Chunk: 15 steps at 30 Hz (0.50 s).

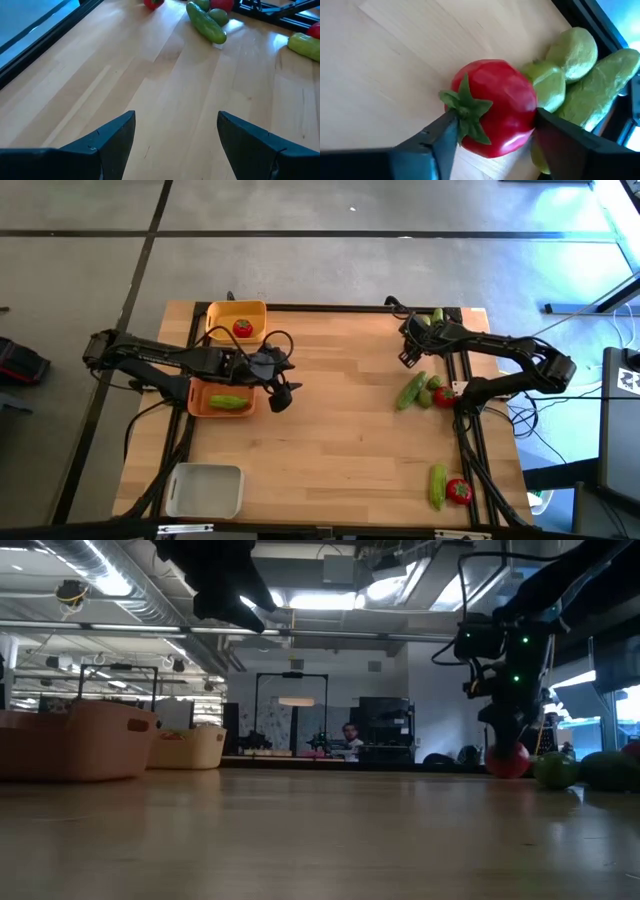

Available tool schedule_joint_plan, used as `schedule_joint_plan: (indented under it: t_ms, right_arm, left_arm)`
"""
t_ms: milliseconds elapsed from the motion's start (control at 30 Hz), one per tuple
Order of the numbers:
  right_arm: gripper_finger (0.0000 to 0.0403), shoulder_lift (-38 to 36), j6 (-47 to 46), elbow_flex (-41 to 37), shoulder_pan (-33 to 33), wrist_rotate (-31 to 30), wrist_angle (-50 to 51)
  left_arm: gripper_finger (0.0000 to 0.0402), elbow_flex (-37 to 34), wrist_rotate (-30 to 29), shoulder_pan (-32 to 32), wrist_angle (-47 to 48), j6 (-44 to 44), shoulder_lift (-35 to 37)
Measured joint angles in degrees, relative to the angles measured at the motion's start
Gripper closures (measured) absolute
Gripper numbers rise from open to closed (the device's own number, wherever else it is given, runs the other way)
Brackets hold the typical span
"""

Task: Sort produce into baskets
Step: Put the tomato into the yellow bin

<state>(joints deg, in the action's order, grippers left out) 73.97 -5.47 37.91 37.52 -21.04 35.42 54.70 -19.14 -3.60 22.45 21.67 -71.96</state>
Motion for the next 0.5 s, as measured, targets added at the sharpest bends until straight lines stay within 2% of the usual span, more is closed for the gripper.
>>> schedule_joint_plan:
  t_ms: [200,500]
  right_arm:
    - [0.0236,-0.1,0.4,0.1,0.0,0.9,-0.9]
    - [0.0255,0.0,1.6,0.0,0.0,5.4,-4.7]
  left_arm:
    - [0.0125,0.0,0.0,-0.2,-1.3,-1.2,0.0]
    - [0.0125,0.0,0.0,-0.1,-1.3,-1.3,0.0]
